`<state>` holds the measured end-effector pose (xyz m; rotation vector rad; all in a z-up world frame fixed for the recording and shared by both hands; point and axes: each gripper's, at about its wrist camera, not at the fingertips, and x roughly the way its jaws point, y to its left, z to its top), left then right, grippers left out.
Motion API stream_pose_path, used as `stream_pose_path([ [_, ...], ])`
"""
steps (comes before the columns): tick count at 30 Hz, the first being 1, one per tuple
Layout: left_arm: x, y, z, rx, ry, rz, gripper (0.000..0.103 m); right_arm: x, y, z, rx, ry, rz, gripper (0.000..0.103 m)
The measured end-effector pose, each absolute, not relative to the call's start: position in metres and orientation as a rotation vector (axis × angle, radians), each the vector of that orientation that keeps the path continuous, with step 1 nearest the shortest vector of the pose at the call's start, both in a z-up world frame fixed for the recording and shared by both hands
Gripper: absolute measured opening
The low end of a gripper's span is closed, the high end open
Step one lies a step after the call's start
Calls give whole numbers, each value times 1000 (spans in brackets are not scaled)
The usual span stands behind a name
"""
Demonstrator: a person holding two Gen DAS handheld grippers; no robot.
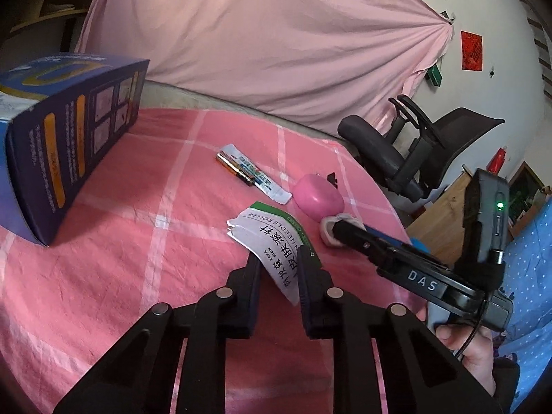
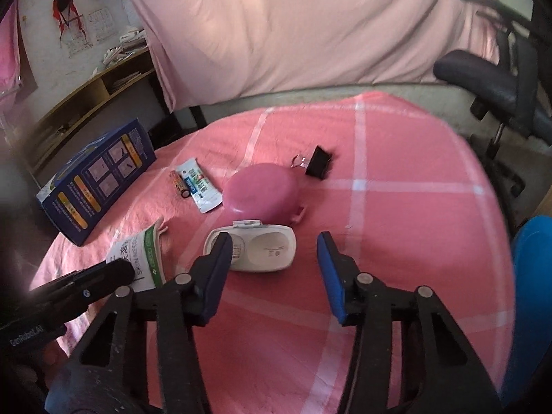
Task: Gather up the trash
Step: 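Grasp the green-edged paper packet with the left gripper while the right grasps the white earbud case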
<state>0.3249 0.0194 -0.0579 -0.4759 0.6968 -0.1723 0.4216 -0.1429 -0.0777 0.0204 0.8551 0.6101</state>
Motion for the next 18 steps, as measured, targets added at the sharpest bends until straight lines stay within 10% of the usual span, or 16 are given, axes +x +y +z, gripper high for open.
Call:
stream_pose_path([
  [18,305,8,-44,-332,630,-95,4,386,-151,-72,37,813,698,50],
])
